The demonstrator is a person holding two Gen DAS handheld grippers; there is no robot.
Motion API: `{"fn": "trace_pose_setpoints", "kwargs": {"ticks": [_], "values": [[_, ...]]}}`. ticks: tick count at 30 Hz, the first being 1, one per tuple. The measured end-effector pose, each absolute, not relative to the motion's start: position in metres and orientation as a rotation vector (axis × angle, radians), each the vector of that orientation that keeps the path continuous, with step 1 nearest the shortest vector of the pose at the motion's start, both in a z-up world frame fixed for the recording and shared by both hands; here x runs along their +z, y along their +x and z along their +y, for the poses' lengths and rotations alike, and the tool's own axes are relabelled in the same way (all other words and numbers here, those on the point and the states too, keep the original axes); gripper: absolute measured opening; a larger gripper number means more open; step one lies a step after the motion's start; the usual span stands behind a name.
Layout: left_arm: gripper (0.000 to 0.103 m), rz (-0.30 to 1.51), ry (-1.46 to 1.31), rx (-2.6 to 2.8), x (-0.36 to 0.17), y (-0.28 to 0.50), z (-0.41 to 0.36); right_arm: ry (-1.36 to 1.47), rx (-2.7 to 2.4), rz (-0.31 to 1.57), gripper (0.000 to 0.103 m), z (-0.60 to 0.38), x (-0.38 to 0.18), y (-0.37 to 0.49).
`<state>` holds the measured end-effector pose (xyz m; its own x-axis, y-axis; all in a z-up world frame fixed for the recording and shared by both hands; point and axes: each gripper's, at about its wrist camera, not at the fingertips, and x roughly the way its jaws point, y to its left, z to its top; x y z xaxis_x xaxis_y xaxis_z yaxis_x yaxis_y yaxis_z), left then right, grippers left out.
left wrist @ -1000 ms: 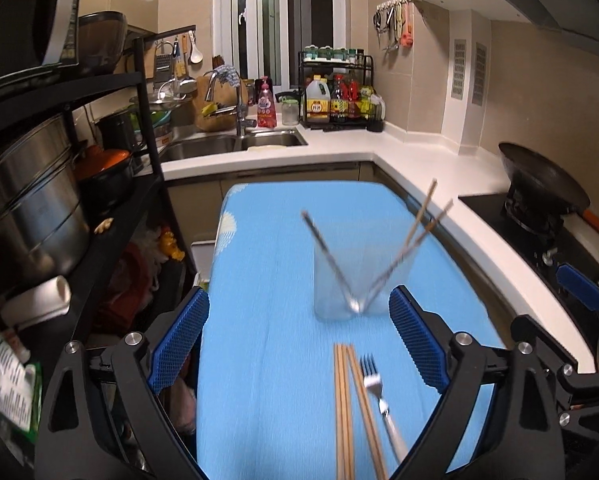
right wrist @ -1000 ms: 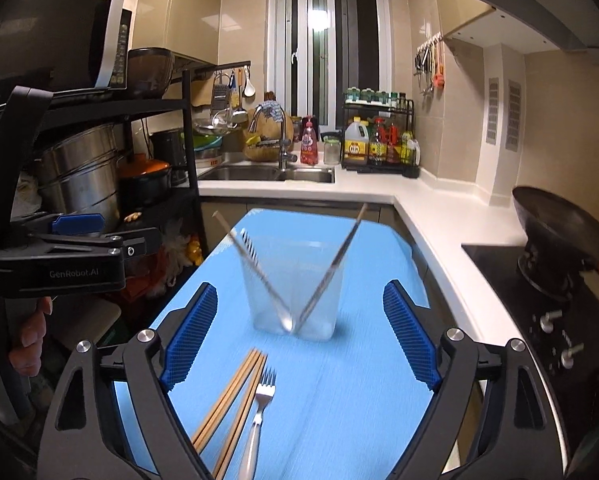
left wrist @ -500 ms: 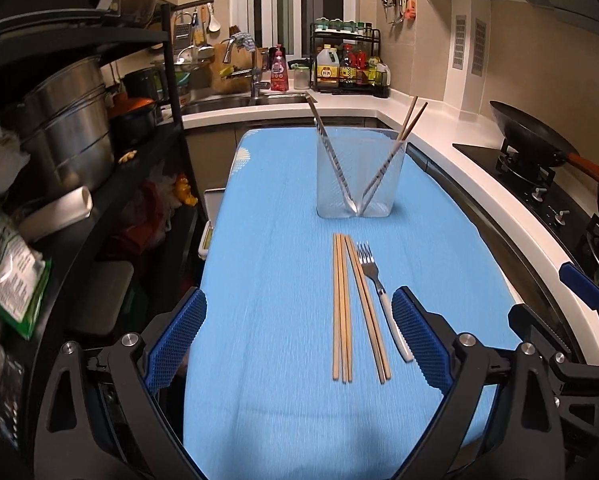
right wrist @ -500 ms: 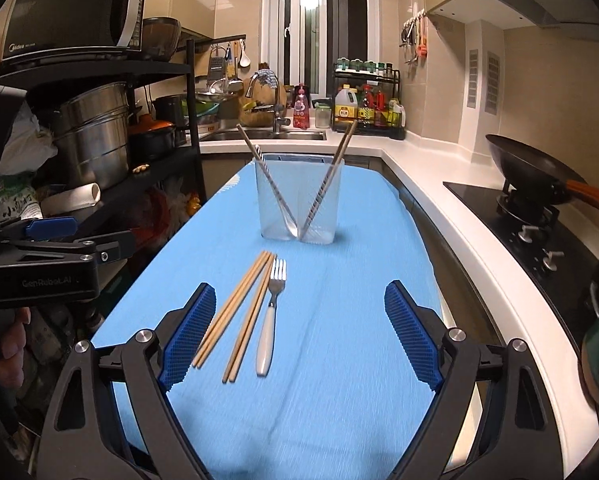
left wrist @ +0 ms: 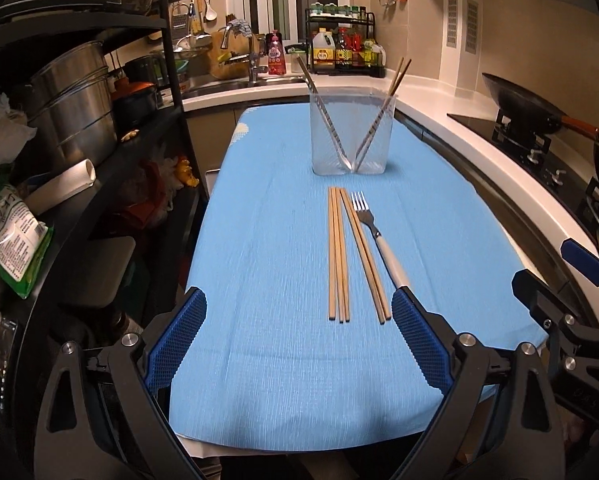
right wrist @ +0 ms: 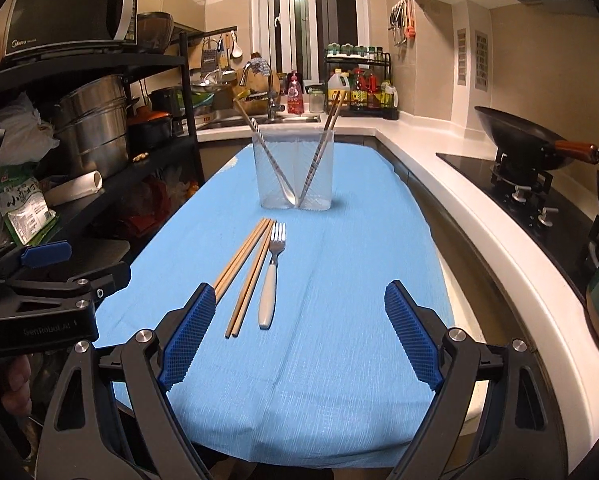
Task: Organize utensils
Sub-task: 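Withdraw both tools back toward the remaining chopsticks and fork, then lower both open tools toward the loose chopsticks and white-handled fork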
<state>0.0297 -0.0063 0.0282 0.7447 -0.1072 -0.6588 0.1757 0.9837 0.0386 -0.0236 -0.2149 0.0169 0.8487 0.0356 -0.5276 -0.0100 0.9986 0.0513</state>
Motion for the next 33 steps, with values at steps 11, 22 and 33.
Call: {"fn": "trace_pose_setpoints", "kwargs": {"ticks": [11, 22, 33], "values": [[0.091, 0.800, 0.071, -0.131, -0.016, 0.046, 0.002, 0.014, 0.046, 0.649, 0.085, -0.204, -0.029, -0.004], [0.091, 0.833, 0.072, -0.098, -0.033, 0.066, 0.014, 0.018, 0.026, 0.708, 0.085, -0.199, -0.059, 0.035], [0.091, 0.863, 0.111, -0.167, -0.047, 0.090, -0.003, 0.030, 0.001, 0.757, 0.085, -0.202, -0.075, 0.063]]}}
